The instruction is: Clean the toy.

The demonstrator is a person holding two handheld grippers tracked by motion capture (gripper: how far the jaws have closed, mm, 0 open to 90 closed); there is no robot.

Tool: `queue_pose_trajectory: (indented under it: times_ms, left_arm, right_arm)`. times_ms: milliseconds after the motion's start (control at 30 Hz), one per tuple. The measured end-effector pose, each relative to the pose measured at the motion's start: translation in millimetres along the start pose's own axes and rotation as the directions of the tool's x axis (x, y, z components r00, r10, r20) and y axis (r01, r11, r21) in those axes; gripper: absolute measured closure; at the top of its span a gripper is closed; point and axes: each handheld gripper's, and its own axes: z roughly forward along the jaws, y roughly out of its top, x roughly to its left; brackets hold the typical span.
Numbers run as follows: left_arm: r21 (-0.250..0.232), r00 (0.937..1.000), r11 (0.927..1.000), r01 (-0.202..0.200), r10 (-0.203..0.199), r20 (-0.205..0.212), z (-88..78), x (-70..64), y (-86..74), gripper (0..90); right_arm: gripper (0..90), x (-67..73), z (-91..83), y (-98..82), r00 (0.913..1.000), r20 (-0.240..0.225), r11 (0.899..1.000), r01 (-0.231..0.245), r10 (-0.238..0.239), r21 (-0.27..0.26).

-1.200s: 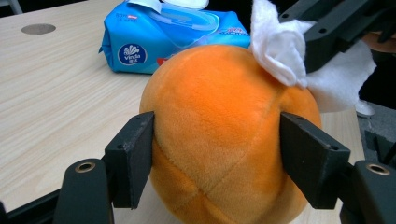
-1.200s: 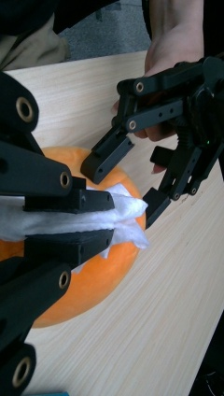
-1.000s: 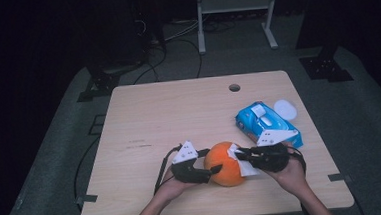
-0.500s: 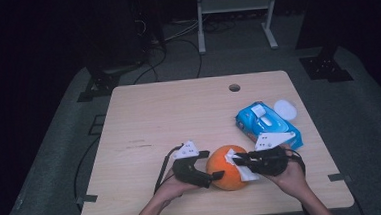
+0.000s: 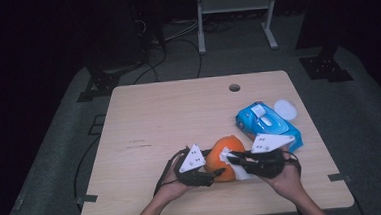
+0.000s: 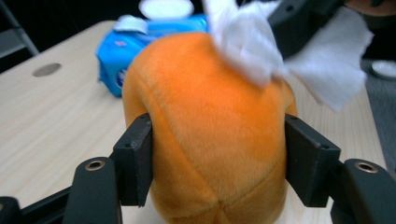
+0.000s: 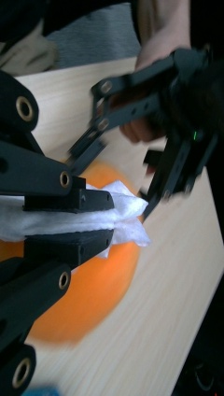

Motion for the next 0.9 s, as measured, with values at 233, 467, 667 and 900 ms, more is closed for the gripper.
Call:
queue_pose_trajectory:
  times_ms: [233, 467, 667, 900]
  left_arm:
    - [-0.002, 0.9988, 0.999, -0.045, 0.045, 0.02, 1.1, -2.0, -4.0, 33.3]
    - [-0.016, 0.9788, 0.9808, 0.194, -0.193, 0.068, 1.2, 12.8, -5.1, 13.2]
    - [-0.008, 0.9833, 0.9847, 0.174, -0.173, 0.055, -1.5, 12.6, -5.2, 26.5]
    - [0.005, 0.9965, 0.9968, -0.08, 0.08, 0.026, -2.0, -5.7, -0.2, 31.1]
  right_arm:
    - [79.6, 6.0, 6.5, 7.2, 0.9975, 0.041, 0.998, 0.057, -0.058, 0.006]
    - [79.5, -26.6, 1.3, -12.0, 0.9947, 0.074, 0.997, -0.072, 0.071, 0.01]
    - [79.8, -15.7, 3.4, -6.0, 0.9969, 0.07, 0.999, -0.036, 0.035, 0.015]
    - [80.0, 16.6, 13.1, 5.6, 0.996, 0.011, 0.996, 0.089, -0.089, 0.032]
